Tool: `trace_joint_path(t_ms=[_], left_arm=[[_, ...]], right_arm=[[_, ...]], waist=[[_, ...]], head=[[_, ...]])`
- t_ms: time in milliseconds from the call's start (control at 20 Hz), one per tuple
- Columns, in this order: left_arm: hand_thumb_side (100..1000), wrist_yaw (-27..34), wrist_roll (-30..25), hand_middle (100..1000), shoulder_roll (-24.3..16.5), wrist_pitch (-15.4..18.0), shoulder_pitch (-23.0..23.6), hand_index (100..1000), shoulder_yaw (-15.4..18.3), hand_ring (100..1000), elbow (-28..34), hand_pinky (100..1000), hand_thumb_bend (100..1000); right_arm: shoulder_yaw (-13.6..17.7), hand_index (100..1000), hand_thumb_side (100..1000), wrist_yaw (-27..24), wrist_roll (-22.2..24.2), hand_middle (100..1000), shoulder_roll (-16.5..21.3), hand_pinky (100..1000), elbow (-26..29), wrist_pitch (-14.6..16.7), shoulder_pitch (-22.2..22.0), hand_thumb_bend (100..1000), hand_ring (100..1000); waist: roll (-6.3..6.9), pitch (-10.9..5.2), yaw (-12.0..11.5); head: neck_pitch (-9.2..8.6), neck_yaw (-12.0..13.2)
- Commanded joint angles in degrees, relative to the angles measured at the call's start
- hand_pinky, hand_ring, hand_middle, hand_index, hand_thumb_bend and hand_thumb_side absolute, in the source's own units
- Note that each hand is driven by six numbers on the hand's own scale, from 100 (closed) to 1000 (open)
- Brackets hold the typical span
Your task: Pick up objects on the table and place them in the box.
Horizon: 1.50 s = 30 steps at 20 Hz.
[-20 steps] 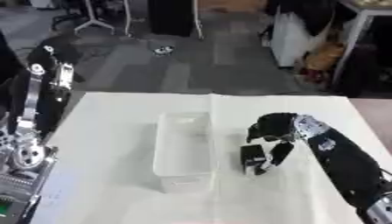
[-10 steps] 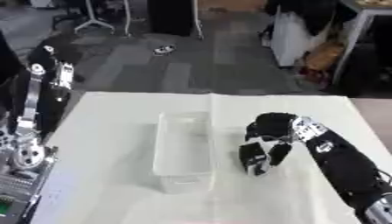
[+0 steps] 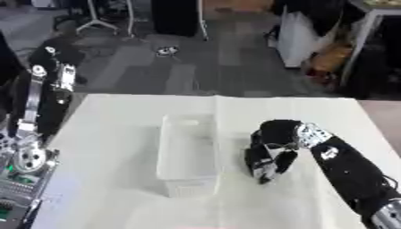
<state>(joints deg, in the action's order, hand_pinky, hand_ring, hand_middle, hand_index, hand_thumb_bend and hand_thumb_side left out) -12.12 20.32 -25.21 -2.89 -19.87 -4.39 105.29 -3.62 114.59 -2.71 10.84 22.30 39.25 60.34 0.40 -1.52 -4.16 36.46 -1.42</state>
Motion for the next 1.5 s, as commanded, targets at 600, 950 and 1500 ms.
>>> trace_joint_path(t_ms=[600,950,1500], left_arm=[[1000,0.21,-0.18,846,-1.29,0.07,-0.80,871,0.11,753,0.58,492,154],[1000,0.22,-0.19,846,-1.32,0.07,-0.80,871,0.12,753,0.60,493,154],[1000,0.24,-0.19,846,-1.38,0.06,-0.74,871,0.14,753,0.59,493,155]], right_arm=[[1.81,467,780,-4.21,-9.98,305,-0.29,100,1.40,-1.54,-0.17,634,339],[1.42,305,742,-7.81,-19.96,100,-0.09,100,1.29,-0.45,-0.45,537,131],[2.34,311,769,-9.54,-18.71,100,1.38,100,2.48,2.12,-0.93,505,100]], waist=[[0.28,-0.36,0.01],[0.28,-0.36,0.02],[0.26,-0.42,0.09]], head=[[-0.26,0.61],[-0.29,0.62],[-0.28,0.80]])
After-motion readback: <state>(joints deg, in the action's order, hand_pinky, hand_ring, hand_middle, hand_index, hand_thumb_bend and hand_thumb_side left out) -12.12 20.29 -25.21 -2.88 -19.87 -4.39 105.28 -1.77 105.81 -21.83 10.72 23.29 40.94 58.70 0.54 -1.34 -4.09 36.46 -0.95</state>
